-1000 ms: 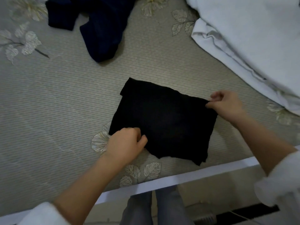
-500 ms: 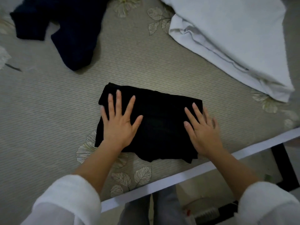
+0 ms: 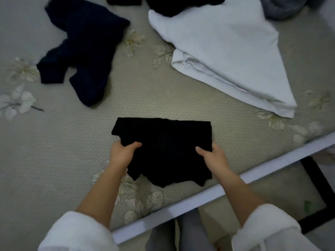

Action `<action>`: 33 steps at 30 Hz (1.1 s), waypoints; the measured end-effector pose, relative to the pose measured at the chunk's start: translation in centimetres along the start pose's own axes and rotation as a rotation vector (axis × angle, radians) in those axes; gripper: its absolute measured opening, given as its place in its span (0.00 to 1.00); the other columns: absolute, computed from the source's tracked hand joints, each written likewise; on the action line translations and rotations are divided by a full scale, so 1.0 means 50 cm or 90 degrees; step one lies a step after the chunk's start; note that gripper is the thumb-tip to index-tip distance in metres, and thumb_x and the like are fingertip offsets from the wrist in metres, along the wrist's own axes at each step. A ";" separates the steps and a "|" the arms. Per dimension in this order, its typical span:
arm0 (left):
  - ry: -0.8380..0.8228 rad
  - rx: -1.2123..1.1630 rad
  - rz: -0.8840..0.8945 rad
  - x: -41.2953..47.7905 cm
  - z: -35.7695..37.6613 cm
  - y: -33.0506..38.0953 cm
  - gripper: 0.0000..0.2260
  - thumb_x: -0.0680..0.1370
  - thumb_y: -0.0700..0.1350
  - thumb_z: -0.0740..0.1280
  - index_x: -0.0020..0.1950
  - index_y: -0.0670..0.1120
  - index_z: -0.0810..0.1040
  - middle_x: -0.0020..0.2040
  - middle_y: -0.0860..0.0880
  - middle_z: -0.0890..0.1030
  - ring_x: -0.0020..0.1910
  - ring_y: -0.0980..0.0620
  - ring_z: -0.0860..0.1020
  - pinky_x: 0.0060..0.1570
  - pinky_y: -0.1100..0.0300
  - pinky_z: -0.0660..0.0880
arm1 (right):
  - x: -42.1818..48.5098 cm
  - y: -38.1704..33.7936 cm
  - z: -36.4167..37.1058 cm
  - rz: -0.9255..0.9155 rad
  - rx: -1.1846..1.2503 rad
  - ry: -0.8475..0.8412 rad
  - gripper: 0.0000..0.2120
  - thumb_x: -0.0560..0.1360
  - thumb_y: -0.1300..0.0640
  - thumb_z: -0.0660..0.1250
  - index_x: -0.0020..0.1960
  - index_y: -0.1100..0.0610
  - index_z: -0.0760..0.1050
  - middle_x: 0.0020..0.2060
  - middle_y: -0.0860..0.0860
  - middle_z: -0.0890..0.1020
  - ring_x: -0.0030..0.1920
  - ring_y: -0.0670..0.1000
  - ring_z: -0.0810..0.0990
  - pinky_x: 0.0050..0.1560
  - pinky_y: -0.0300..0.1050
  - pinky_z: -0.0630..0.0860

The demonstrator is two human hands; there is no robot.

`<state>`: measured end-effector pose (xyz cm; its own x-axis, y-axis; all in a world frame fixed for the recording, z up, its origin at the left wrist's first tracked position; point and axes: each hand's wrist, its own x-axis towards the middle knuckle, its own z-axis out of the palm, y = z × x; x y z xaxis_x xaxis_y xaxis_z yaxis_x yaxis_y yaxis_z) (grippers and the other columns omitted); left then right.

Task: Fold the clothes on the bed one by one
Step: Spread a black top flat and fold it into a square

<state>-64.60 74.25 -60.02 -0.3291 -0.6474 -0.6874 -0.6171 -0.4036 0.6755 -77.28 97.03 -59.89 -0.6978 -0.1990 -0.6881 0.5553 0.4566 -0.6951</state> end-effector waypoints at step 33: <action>-0.472 0.418 0.396 -0.159 1.350 0.605 0.13 0.78 0.38 0.65 0.61 0.50 0.73 0.47 0.56 0.78 0.47 0.56 0.76 0.44 0.65 0.70 | 0.366 -0.203 -1.115 0.123 0.357 0.344 0.10 0.75 0.64 0.65 0.51 0.49 0.77 0.47 0.50 0.82 0.48 0.52 0.81 0.43 0.46 0.78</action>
<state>-128.90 110.84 -52.11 -0.9069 0.0082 -0.4212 -0.3827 0.4021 0.8318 -120.94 137.10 -53.82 -0.6094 0.3521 -0.7104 0.7329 -0.0917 -0.6741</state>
